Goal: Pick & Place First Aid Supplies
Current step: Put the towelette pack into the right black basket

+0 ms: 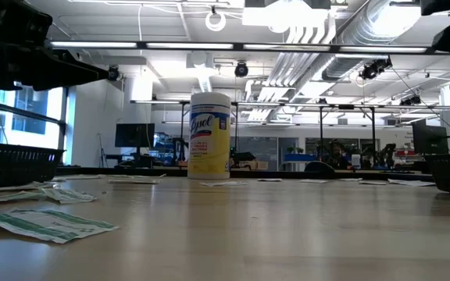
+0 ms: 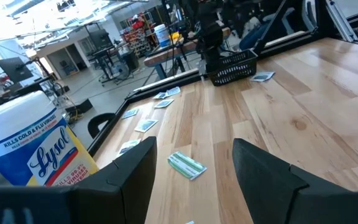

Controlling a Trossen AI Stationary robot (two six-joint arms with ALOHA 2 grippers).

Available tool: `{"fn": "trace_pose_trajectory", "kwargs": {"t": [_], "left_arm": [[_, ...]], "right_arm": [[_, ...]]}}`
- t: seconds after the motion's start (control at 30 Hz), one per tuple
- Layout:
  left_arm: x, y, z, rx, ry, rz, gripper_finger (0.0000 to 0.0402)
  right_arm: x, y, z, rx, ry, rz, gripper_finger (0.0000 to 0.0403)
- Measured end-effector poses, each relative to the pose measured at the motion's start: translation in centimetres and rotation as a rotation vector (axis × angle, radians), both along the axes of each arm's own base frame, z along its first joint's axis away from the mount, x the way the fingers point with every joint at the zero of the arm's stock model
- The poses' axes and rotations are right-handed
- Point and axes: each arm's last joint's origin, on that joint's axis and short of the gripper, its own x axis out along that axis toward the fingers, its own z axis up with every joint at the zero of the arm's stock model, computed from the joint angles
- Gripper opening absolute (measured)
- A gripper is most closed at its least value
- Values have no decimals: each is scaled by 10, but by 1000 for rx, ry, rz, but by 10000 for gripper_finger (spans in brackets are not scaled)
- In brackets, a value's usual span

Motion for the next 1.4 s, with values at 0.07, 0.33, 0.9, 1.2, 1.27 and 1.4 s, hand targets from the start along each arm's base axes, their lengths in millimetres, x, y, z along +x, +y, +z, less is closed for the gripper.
{"fn": "trace_pose_trajectory", "kwargs": {"t": [0.07,0.33,0.9,1.2,1.27,1.4], "left_arm": [[0,0,0,0,0,0,206],[0,0,0,0,0,0,206],[0,0,0,0,0,0,206],[0,0,0,0,0,0,206],[0,0,0,0,0,0,206],[0,0,0,0,0,0,206]], "right_arm": [[-7,-11,7,7,16,-18,1],[-25,-35,21,78,-60,-105,1],[49,2,-57,174,167,147,56],[79,11,-88,213,273,-126,78],[84,11,-90,212,237,-240,78],[87,10,-93,201,215,-331,78]]}}
